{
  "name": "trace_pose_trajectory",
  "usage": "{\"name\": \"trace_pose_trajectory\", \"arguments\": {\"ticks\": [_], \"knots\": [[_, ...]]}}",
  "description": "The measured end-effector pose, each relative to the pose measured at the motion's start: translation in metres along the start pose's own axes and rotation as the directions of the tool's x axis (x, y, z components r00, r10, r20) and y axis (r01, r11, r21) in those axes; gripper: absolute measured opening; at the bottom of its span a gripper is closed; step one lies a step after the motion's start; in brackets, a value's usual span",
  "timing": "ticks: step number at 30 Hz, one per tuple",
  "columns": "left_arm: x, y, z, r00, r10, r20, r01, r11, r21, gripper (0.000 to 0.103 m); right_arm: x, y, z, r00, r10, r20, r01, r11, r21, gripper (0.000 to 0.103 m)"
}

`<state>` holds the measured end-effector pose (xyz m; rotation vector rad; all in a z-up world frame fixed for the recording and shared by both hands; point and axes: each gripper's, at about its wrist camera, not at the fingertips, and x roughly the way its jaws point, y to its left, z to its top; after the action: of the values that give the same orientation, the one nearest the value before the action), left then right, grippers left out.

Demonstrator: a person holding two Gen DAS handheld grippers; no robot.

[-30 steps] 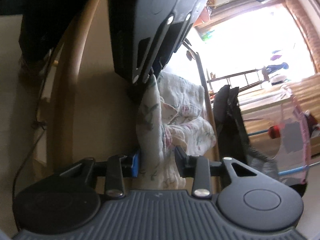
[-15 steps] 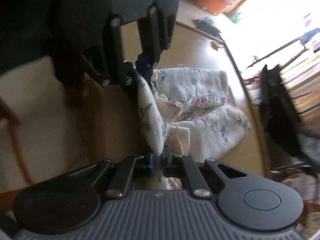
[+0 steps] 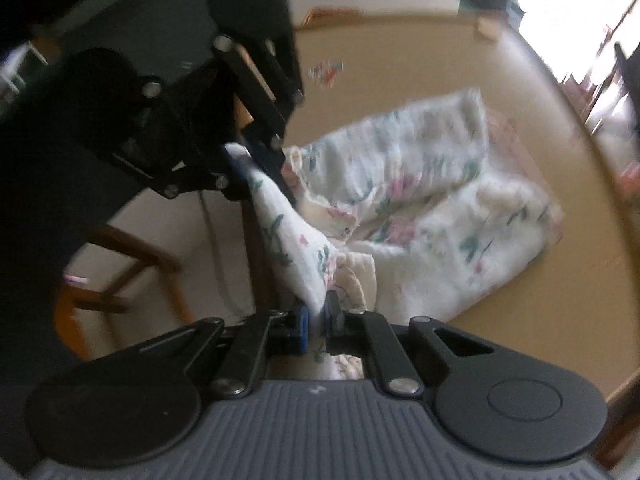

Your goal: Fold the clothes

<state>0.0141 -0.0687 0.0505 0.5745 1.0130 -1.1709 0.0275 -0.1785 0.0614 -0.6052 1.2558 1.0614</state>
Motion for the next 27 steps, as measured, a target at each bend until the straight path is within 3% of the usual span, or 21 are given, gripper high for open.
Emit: {"name": "trace_pose_trajectory", "arguments": {"ticks": [3, 10, 16, 21, 24, 27], "knots": [[0.003, 0.008, 0.002, 0.999, -0.043, -0.005, 0.043, 0.999, -0.029, 0.015, 0.009, -0.024, 0.009, 0.993, 0.091, -0.069, -0.085, 0.993, 0.081, 0.008], [0.005, 0.014, -0.004, 0.999, -0.042, 0.016, 0.043, 0.996, -0.077, 0.018, 0.025, -0.049, 0.024, 0.979, 0.164, -0.123, -0.144, 0.977, 0.159, 0.007], [-0.009, 0.015, -0.016, 0.994, 0.037, 0.103, -0.022, 0.990, -0.139, 0.020, 0.032, -0.066, 0.022, 0.961, 0.244, -0.128, -0.214, 0.953, 0.213, 0.005], [-0.005, 0.006, -0.020, 0.988, 0.087, 0.128, -0.062, 0.981, -0.186, 0.020, 0.028, -0.075, 0.019, 0.951, 0.278, -0.131, -0.243, 0.942, 0.232, 0.005], [0.000, 0.004, -0.023, 0.975, 0.149, 0.164, -0.104, 0.961, -0.255, 0.020, 0.031, -0.077, 0.022, 0.950, 0.279, -0.137, -0.243, 0.942, 0.230, 0.005], [0.000, 0.007, -0.029, 0.963, 0.158, 0.218, -0.069, 0.929, -0.364, 0.020, 0.031, -0.077, 0.023, 0.951, 0.278, -0.137, -0.242, 0.942, 0.231, 0.005]]}}
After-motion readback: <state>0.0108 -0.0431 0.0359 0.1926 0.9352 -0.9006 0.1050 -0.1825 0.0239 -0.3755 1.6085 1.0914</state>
